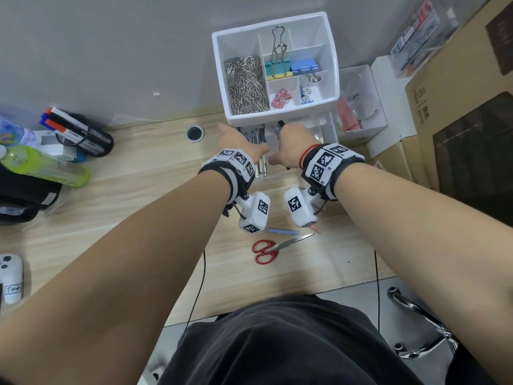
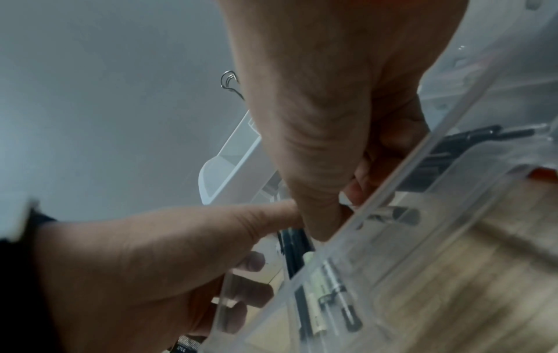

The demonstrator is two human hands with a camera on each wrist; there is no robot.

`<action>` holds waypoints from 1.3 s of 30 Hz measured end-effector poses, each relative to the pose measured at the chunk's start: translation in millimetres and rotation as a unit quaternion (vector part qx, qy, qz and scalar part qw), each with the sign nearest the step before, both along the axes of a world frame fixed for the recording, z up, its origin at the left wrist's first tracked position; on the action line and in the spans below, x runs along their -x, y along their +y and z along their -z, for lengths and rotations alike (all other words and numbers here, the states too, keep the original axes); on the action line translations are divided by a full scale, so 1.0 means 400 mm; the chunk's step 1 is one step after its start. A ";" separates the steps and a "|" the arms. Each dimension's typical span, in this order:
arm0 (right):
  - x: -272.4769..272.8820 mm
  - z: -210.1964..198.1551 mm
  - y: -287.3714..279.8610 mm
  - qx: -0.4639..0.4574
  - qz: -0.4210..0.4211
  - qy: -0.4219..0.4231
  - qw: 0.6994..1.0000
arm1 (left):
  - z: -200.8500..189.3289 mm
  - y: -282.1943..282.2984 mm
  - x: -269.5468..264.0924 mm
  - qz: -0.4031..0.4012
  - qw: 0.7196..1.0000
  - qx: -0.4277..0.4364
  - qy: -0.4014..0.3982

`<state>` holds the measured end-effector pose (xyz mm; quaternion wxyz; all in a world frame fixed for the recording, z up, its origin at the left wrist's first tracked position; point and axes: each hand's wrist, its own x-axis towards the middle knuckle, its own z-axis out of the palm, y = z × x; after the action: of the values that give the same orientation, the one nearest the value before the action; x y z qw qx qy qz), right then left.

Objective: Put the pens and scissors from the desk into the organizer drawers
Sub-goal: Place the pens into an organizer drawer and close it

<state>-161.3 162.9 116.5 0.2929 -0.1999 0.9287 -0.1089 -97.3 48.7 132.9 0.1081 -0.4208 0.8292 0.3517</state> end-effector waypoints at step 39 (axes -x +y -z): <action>0.043 0.023 0.065 0.005 0.092 0.010 0.996 | -0.034 -0.045 -0.039 0.060 0.991 -0.094 -0.073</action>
<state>-178.7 188.9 107.4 0.2708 -0.1159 0.9456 -0.1380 -81.6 30.6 146.4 0.2284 -0.3831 0.8059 0.3893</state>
